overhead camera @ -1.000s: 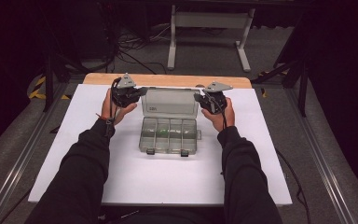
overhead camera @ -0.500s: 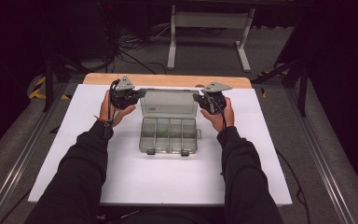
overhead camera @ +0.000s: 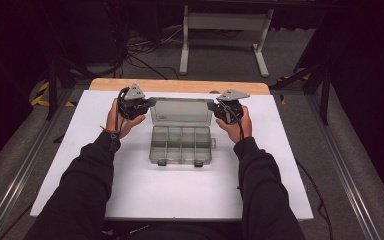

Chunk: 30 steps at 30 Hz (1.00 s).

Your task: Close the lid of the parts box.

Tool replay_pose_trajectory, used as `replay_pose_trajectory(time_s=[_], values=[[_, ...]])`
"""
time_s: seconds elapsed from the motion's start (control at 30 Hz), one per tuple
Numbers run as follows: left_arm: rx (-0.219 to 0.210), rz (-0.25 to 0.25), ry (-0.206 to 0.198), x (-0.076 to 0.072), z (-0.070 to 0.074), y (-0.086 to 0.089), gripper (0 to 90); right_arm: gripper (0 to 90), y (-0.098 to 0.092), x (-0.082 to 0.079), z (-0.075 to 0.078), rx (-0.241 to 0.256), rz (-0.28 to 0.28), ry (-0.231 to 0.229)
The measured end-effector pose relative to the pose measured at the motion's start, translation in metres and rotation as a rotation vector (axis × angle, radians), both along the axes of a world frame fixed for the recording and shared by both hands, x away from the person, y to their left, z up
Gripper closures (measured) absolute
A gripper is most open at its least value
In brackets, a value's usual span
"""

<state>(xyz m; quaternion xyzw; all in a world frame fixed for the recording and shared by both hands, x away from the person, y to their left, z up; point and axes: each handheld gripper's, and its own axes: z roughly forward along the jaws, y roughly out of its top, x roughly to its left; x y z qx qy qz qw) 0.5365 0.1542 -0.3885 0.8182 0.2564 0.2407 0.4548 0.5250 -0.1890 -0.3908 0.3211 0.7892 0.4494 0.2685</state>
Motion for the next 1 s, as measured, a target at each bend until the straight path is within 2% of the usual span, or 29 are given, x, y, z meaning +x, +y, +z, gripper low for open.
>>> replay_pose_trajectory(time_s=[0.47, 0.53, 1.0], values=[[0.034, -0.028, 0.002, -0.013, 0.002, -0.001, 89.8, 89.8, -0.001, -0.013, 0.001, 0.013, 0.017, -0.004], [0.049, -0.033, -0.009, -0.016, 0.002, -0.003, 89.9, 90.0, 0.000, -0.016, 0.001, 0.015, 0.030, -0.007], [0.072, -0.053, -0.018, -0.031, -0.001, -0.002, 89.6, 89.8, -0.003, -0.032, 0.000, 0.007, 0.055, -0.011]])
